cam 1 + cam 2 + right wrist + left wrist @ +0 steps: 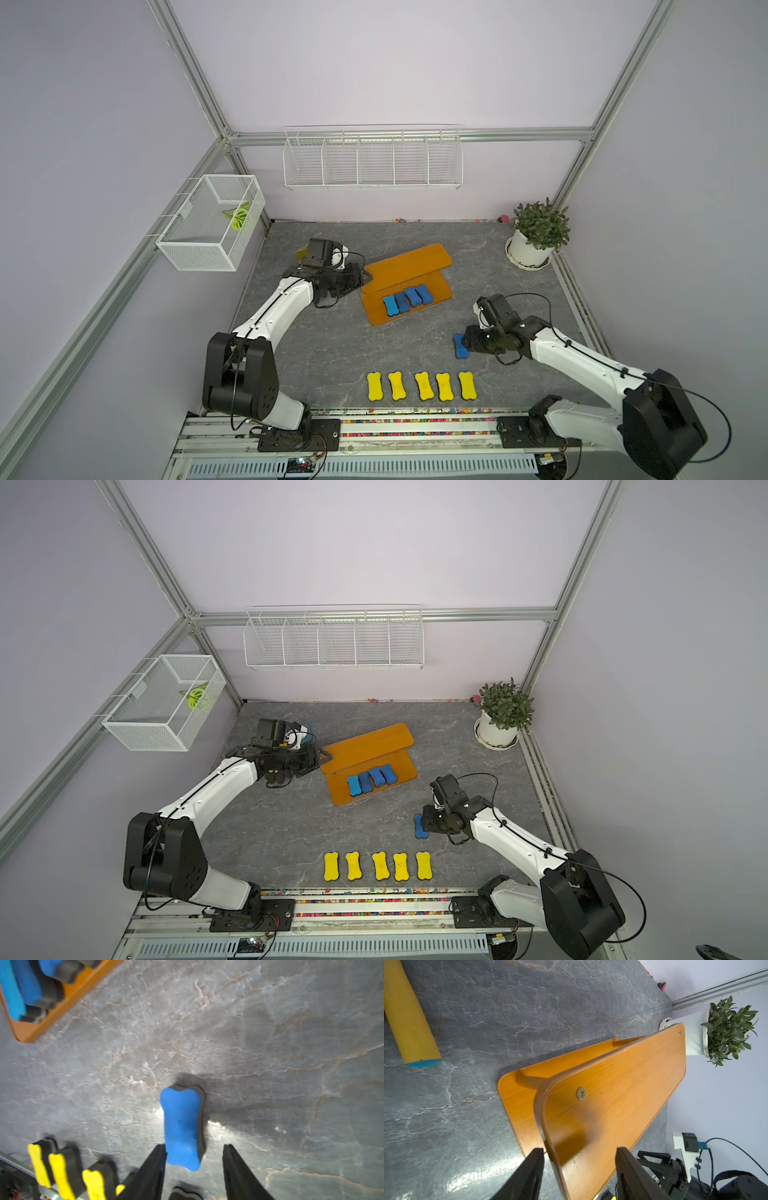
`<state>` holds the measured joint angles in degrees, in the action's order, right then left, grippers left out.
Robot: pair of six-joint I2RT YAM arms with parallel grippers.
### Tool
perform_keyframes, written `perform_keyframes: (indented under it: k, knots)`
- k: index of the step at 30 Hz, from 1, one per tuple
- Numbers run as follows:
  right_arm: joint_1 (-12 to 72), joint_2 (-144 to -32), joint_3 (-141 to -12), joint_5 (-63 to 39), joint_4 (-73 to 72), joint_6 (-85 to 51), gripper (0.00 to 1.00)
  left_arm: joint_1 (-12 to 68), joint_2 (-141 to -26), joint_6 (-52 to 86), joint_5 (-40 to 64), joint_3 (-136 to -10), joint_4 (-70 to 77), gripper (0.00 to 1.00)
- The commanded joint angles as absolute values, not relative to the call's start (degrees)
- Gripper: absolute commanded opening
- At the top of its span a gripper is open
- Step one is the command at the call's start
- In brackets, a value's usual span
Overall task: Remove the whiteboard erasers from the shelf
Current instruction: Place the whiteboard eraser at the center of the board.
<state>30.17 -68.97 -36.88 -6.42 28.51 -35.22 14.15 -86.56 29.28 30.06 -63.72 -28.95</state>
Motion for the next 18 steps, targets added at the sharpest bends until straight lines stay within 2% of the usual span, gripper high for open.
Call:
perform_keyframes:
  k: [1,4,9,12,18]
  knots:
    - [31.40,-69.27,-38.74,-4.77,28.59,-34.04,0.53,14.10,-84.84,28.85,30.16,-63.11,-28.38,0.60]
    - [31.33,-69.80,-39.14,-5.32,22.39,-32.99,0.53,14.08,-84.79,28.92,29.67,-62.84,-28.57,0.57]
    - [31.06,-76.62,-42.07,-6.59,9.56,-32.09,0.51,14.13,-85.41,28.92,30.19,-62.58,-28.46,0.37]
    - [30.38,-83.21,-46.32,-8.95,5.55,-30.33,0.49,14.13,-85.93,28.76,30.34,-62.97,-28.57,0.32]
    - [27.58,-90.47,-50.01,-11.26,-2.03,-29.48,0.49,14.10,-86.56,28.32,29.18,-63.37,-29.17,0.27]
